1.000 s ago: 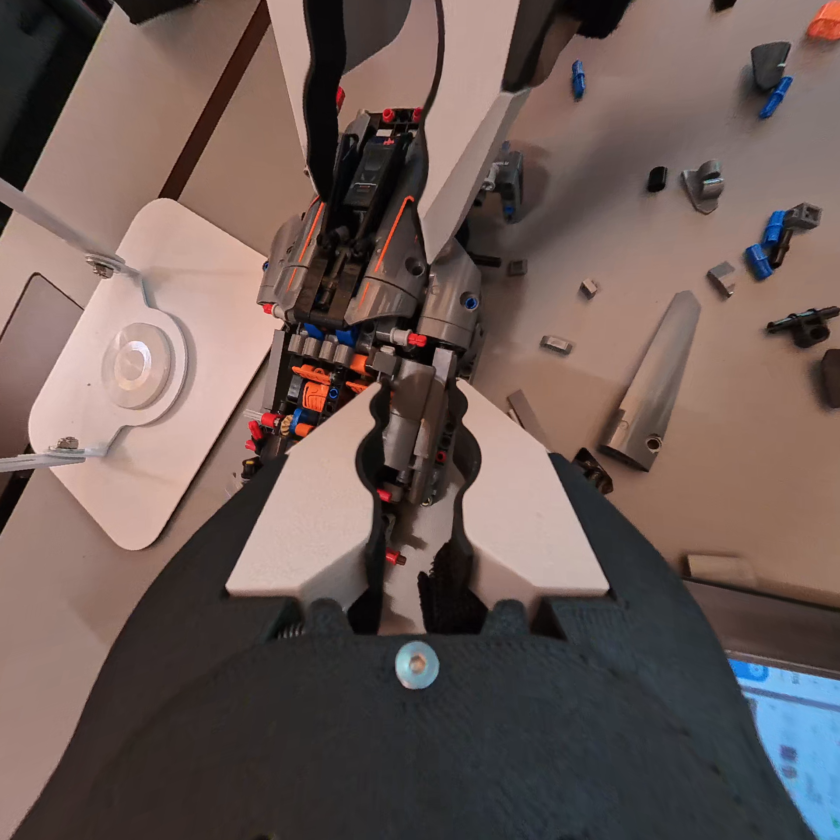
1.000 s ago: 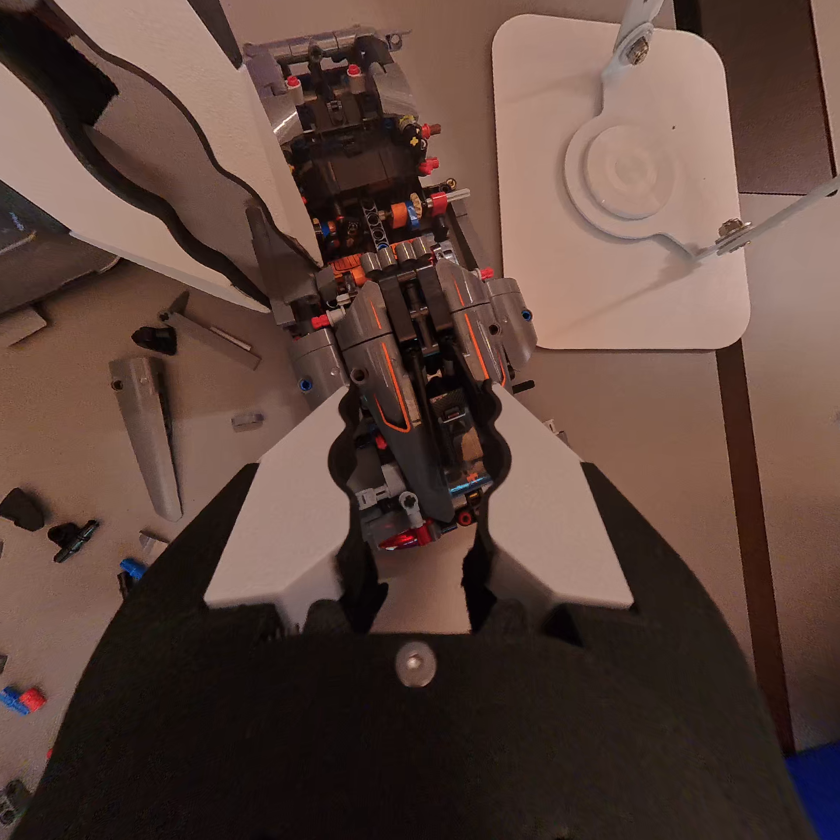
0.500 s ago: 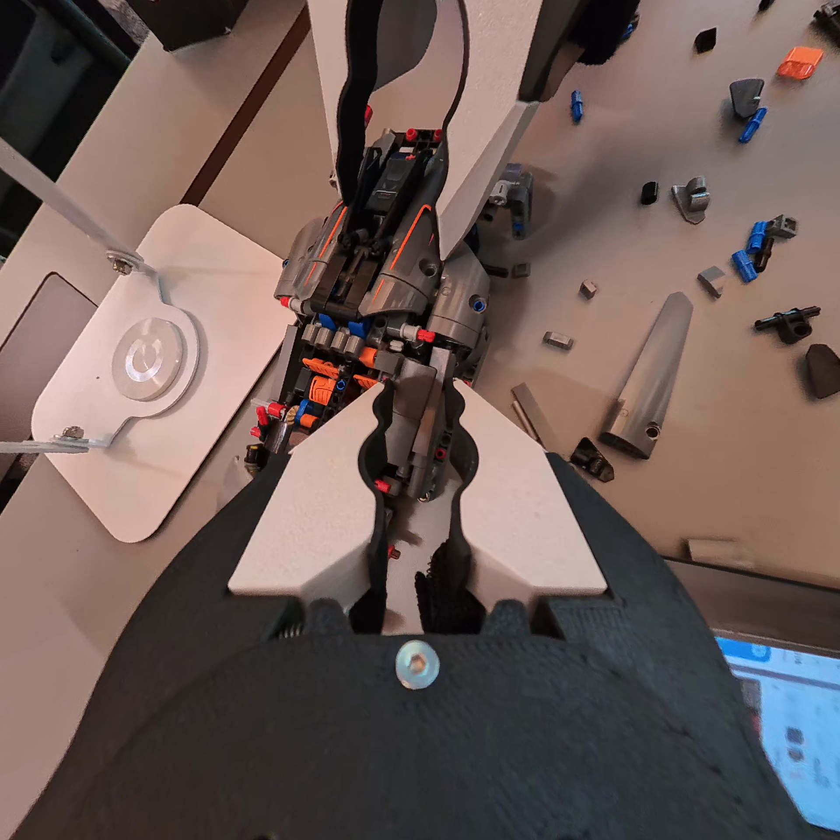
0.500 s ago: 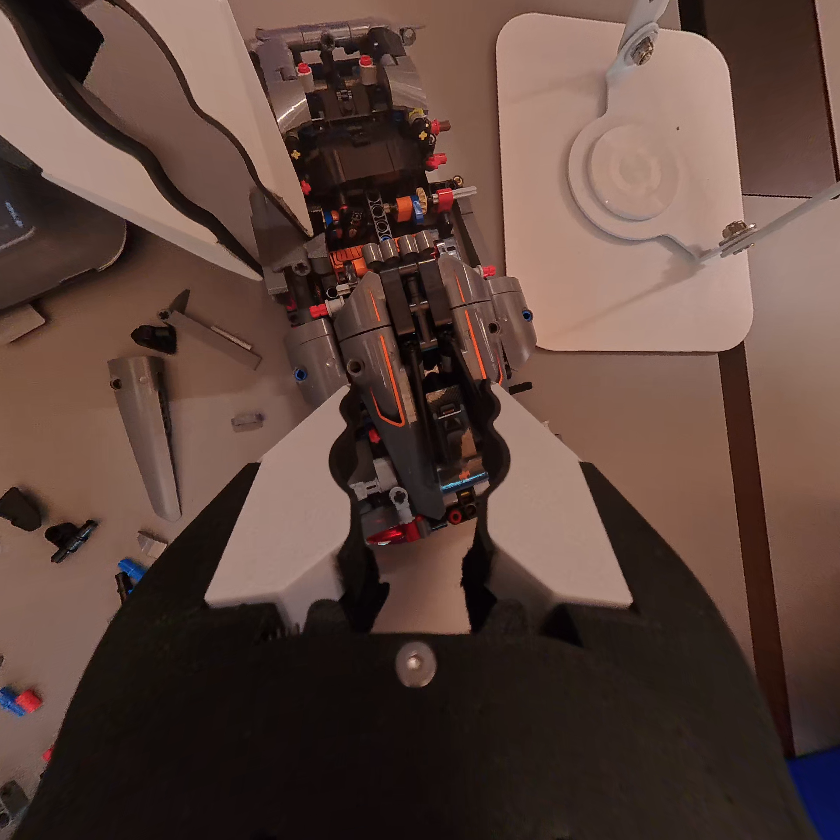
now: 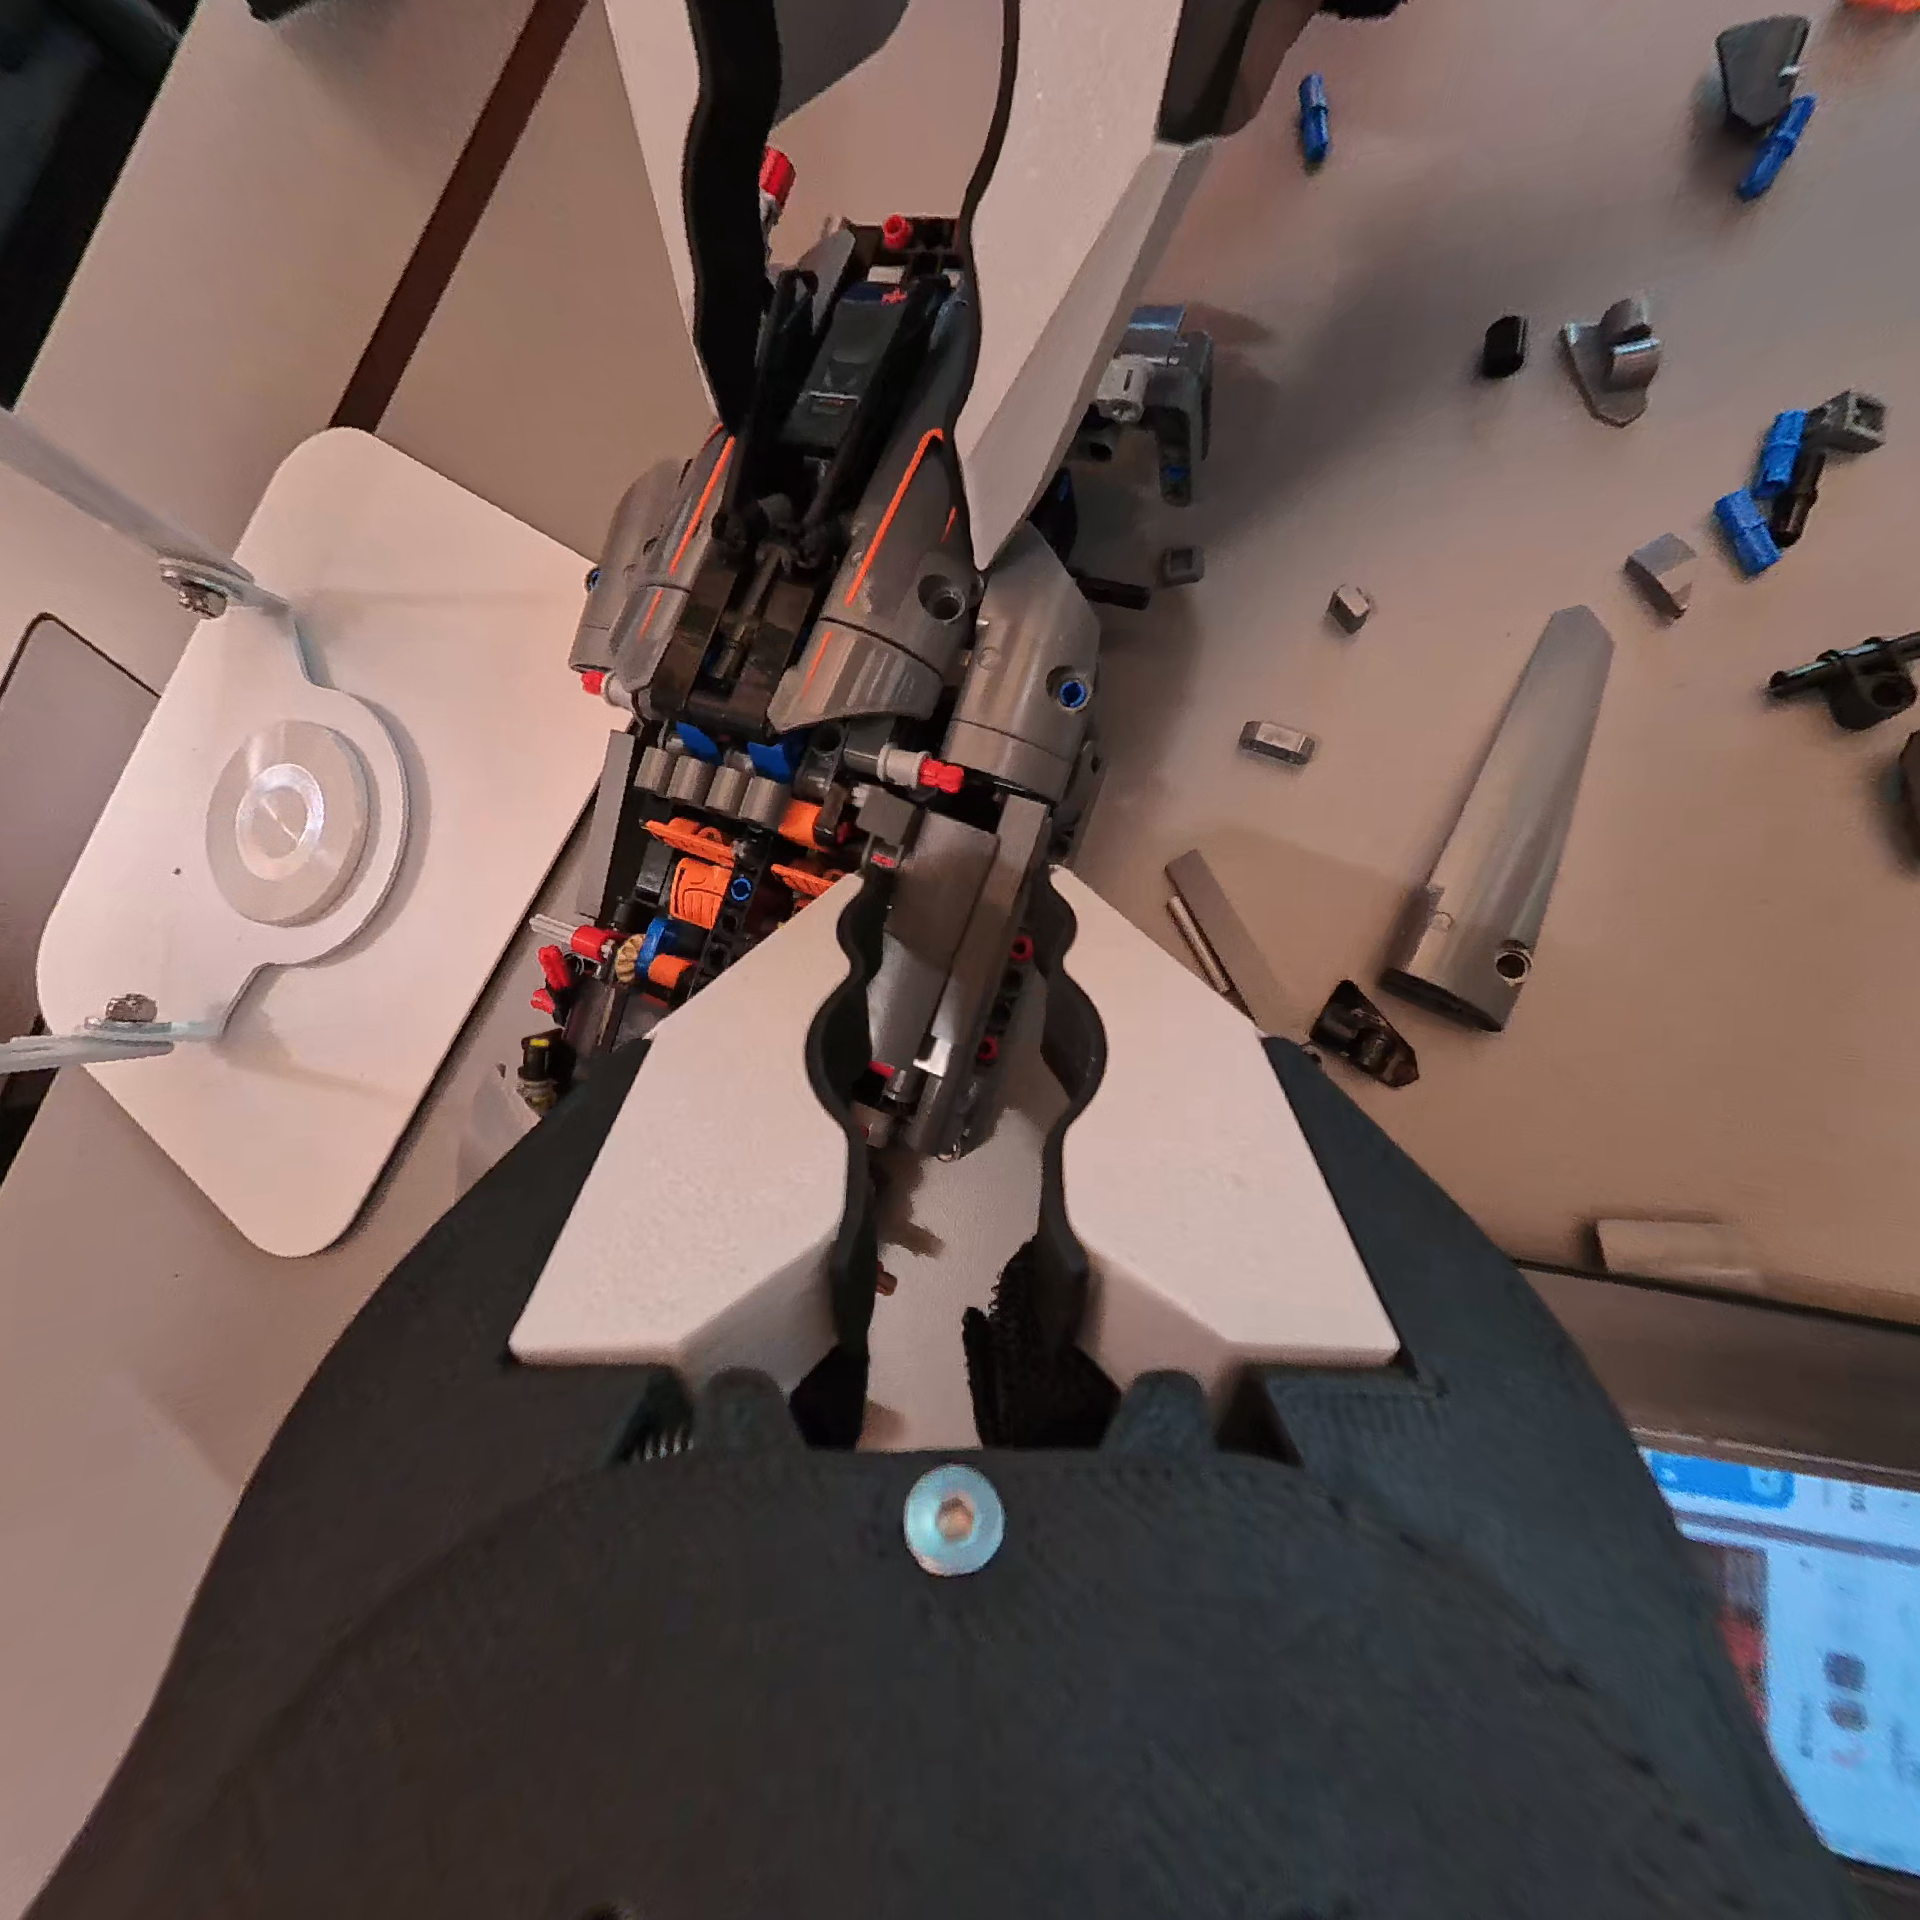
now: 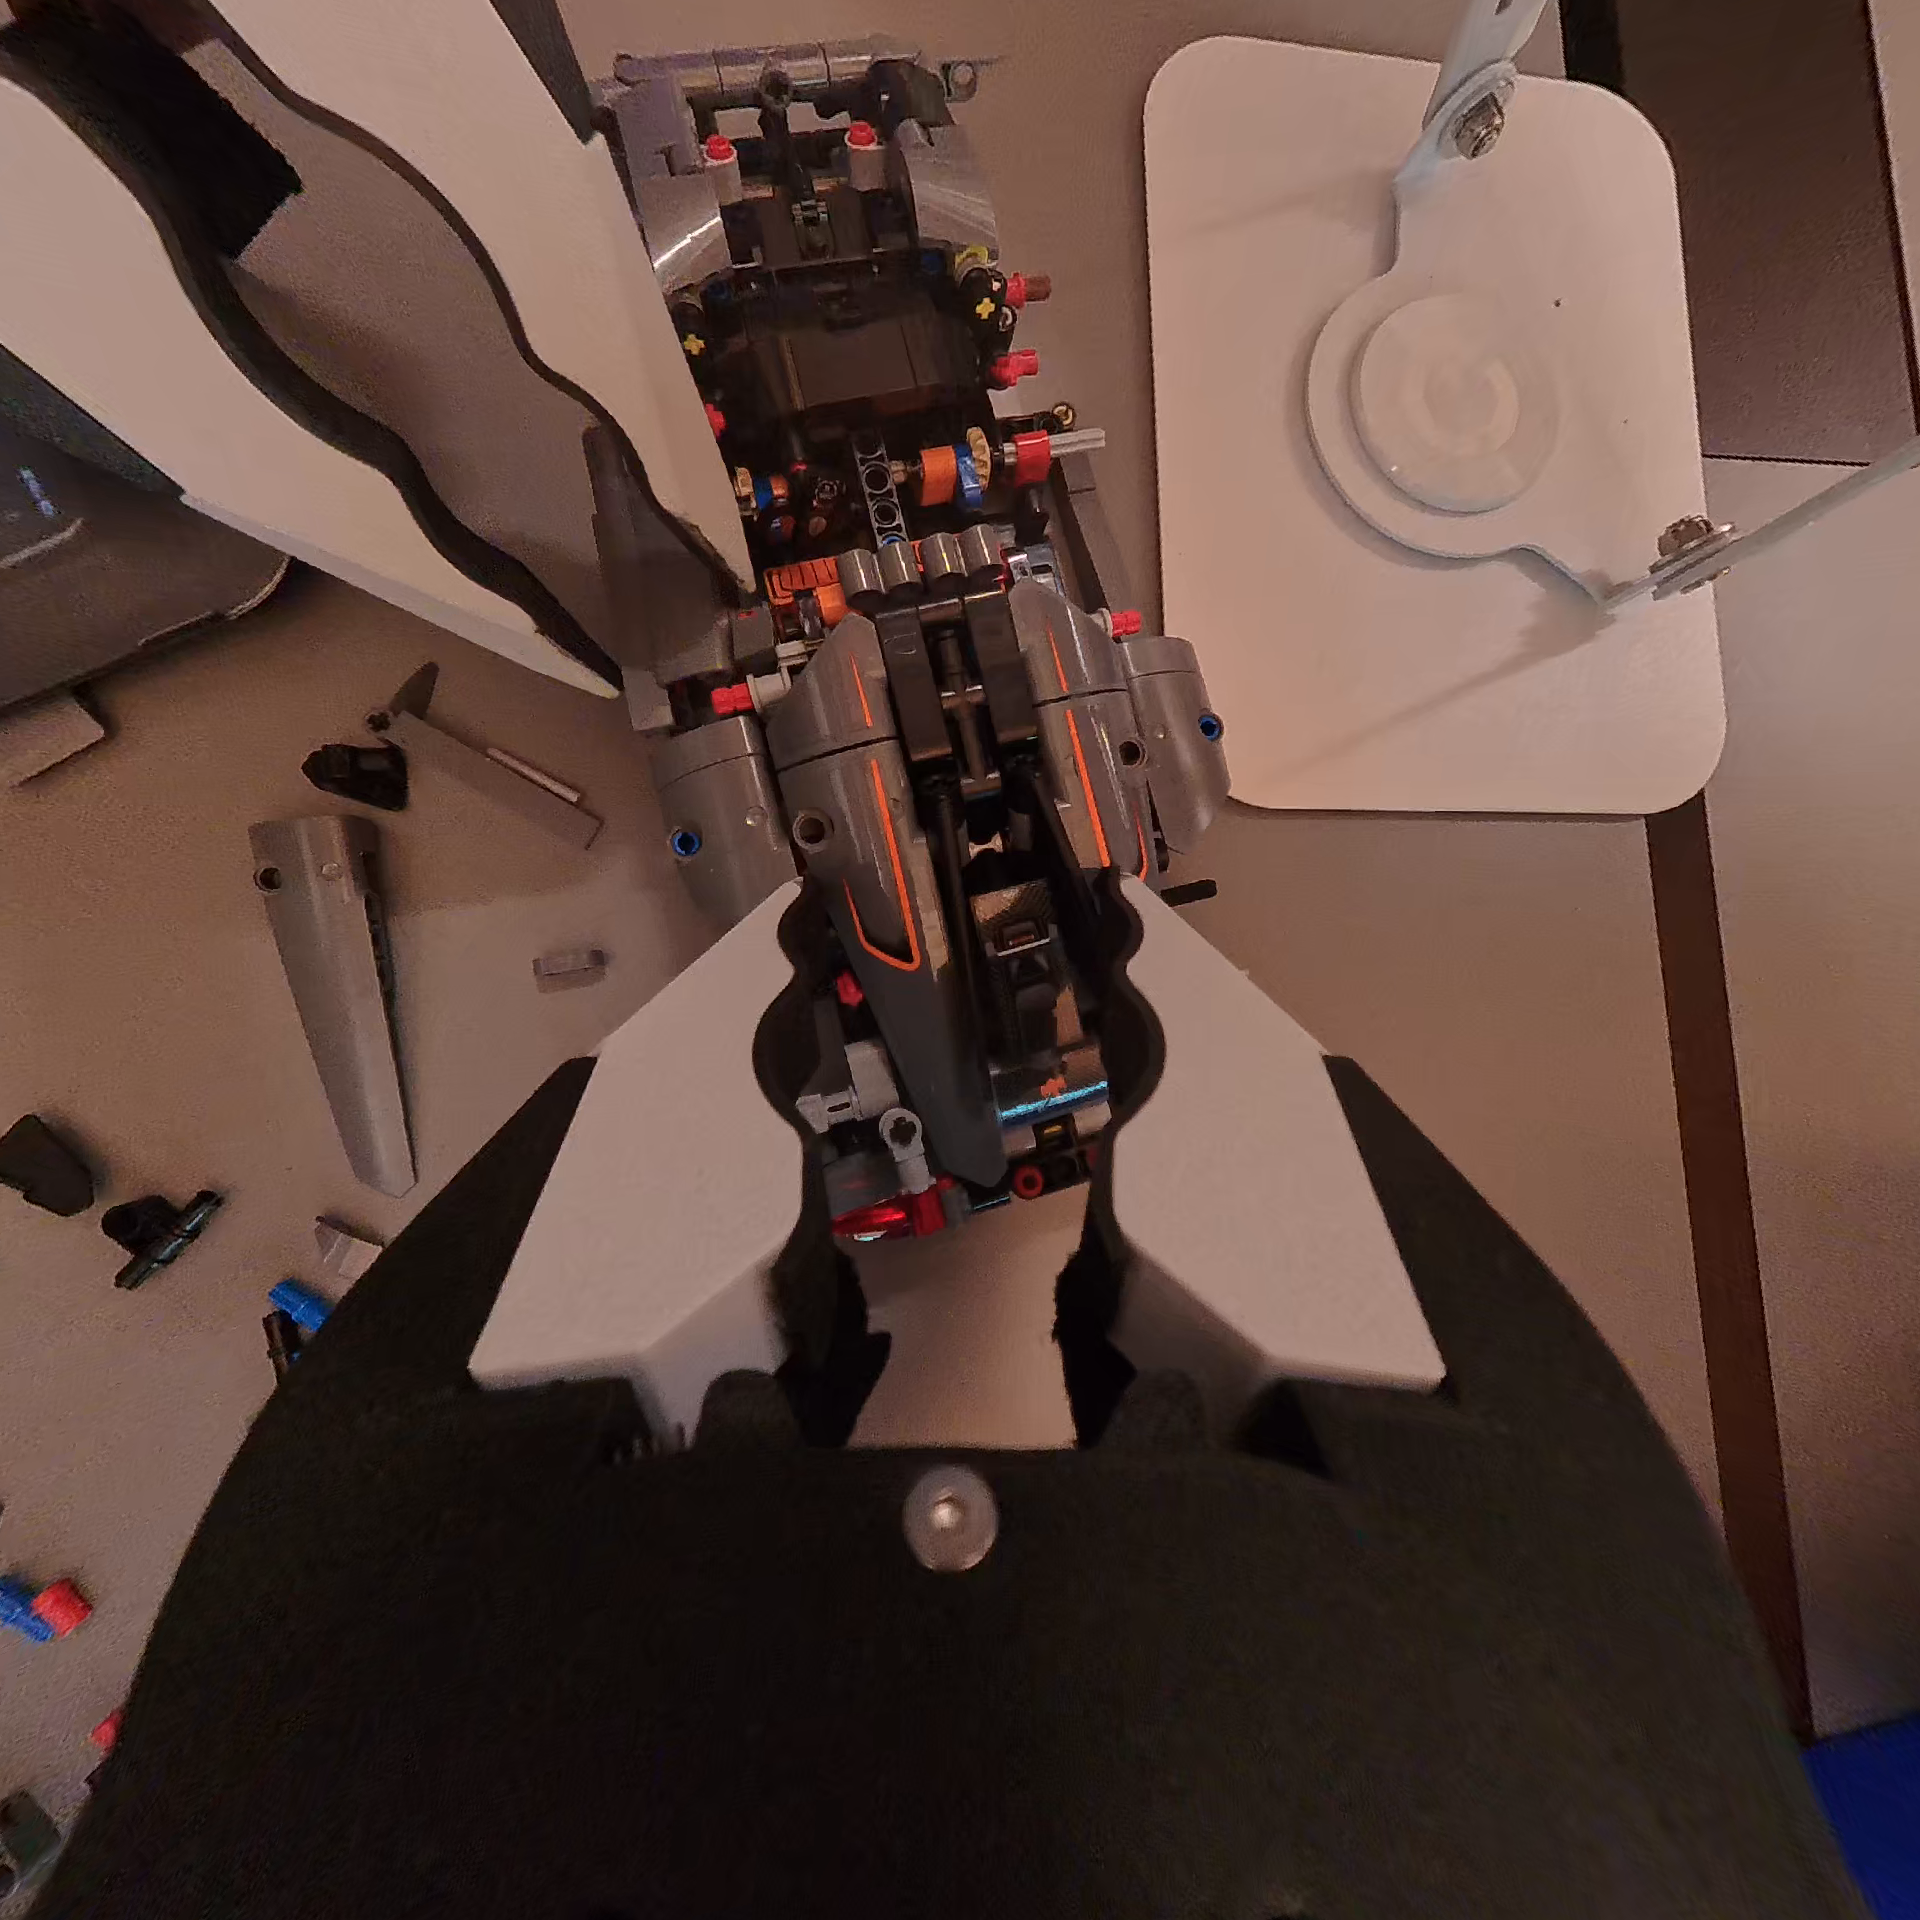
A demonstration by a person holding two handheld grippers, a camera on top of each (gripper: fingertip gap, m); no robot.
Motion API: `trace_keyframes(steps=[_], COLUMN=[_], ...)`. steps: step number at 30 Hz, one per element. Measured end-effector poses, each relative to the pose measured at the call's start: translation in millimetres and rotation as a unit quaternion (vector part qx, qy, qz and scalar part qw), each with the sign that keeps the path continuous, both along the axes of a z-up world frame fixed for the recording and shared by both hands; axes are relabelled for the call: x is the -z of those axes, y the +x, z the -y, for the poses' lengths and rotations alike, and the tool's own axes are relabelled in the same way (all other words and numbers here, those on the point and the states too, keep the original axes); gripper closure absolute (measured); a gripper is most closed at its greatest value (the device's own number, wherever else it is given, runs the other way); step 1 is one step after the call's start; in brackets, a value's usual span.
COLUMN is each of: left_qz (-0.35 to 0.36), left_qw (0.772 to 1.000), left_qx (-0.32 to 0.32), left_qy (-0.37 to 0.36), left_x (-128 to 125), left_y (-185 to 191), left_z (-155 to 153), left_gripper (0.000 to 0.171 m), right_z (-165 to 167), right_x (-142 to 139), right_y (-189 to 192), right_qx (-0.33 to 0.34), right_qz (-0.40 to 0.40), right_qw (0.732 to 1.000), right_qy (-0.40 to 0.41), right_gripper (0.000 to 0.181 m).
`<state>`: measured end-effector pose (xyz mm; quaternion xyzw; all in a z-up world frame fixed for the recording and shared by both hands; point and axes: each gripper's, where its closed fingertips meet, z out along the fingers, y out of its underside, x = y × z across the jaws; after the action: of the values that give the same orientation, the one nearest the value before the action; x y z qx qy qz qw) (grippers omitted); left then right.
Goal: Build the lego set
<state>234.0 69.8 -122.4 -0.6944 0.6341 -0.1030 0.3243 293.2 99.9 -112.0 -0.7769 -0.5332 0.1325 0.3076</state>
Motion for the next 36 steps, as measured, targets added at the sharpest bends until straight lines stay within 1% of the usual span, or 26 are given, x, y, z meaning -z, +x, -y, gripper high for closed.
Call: trace_keyframes(steps=[2, 10, 17, 19, 23, 28, 36], left_qz=[-0.013, -0.041, -0.034, -0.037, -0.060, -0.074, -0.077], left_qw=[1.000, 0.999, 0.999, 0.999, 0.998, 0.997, 0.996], left_qx=[0.001, 0.004, 0.007, 0.013, 0.017, 0.008, 0.038], left_qy=[-0.009, 0.005, 0.004, -0.006, -0.017, -0.004, 0.007], left_x=[3.8, 7.4, 4.1, 6.0, 11.8, 12.9, 10.4], left_y=[0.6, 1.6, 0.5, 0.6, -0.5, -0.7, -2.8], left_z=[0.7, 0.0, 1.2, 3.5, 5.3, -1.0, 3.0], left_gripper=[0.144, 0.145, 0.148, 0.140, 0.130, 0.144, 0.147], right_z=[-0.1, 0.1, 0.3, 0.2, 0.1, 0.1, 0.6], right_x=[0.0, 0.2, 0.3, 0.4, 0.5, 0.6, 0.9], right_y=[-0.1, -0.2, 0.2, 0.1, 0.4, 0.6, 0.6], right_qx=[0.000, 0.000, 0.000, -0.001, -0.001, -0.001, -0.003], right_qz=[0.000, 0.001, 0.001, 0.001, 0.000, 0.000, 0.000], right_qw=[1.000, 1.000, 1.000, 1.000, 1.000, 1.000, 1.000], right_qy=[-0.001, 0.000, 0.000, 0.000, -0.001, -0.002, -0.003], right_gripper=[0.130, 0.130, 0.130, 0.130, 0.130, 0.130, 0.130])
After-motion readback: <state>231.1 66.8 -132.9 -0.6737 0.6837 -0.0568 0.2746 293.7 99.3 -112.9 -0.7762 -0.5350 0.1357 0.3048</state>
